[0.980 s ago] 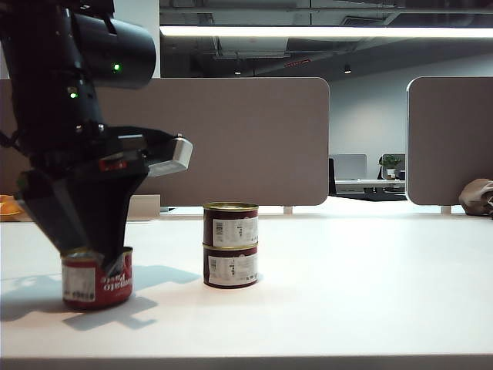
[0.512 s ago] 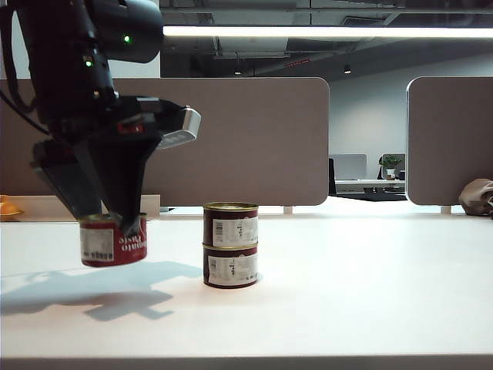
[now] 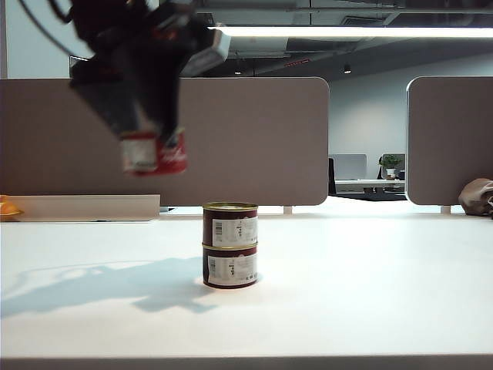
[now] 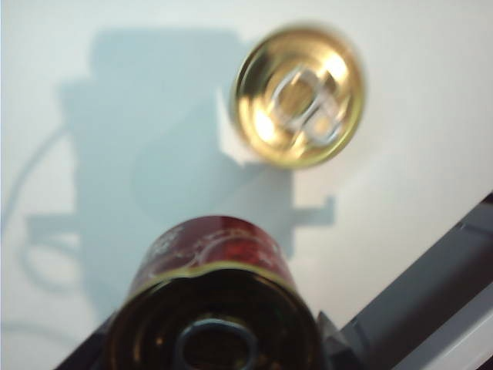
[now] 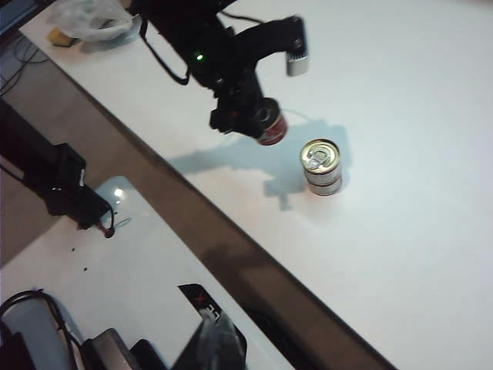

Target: Pick up the cans one by one and stack them together.

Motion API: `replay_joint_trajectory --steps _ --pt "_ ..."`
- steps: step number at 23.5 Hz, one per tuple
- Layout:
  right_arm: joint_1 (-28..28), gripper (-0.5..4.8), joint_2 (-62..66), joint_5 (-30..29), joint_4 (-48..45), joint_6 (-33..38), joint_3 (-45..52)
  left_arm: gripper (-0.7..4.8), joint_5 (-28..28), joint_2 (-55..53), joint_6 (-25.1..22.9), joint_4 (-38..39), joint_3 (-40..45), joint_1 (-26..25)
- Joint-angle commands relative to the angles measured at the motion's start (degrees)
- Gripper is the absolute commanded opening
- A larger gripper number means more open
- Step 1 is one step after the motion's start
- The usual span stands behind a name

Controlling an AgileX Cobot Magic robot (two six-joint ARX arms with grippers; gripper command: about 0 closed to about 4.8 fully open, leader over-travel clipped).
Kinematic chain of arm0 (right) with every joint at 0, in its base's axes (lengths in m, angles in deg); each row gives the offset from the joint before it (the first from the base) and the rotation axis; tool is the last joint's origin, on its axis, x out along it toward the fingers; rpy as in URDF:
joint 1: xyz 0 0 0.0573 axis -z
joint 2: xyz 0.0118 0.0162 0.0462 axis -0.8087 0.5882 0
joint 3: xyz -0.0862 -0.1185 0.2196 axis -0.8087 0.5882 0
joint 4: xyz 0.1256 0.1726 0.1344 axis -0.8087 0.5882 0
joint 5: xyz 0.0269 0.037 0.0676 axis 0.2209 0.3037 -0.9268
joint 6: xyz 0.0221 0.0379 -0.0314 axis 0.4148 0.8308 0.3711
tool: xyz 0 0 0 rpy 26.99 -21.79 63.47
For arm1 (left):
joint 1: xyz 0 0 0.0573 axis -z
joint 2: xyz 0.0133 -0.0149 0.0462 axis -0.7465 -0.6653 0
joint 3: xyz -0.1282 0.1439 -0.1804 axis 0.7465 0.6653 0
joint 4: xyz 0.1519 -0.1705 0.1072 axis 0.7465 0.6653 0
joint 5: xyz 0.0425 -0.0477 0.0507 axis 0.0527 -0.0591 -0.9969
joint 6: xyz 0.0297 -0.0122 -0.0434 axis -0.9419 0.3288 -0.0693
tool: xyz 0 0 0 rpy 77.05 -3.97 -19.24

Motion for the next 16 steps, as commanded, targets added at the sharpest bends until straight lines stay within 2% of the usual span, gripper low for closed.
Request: replay_joint_trajectory --steps 1,16 --pt "0.1 -0.06 -0.2 -0.5 -0.3 0.0 -0.1 2.36 -1.1 -1.0 0.4 0.0 -3.0 0.3" --pt "0.1 -0.06 -2.0 -1.0 -0.3 0.1 0.1 2.36 -0.5 -6.9 0.1 -1.4 -8.1 1.5"
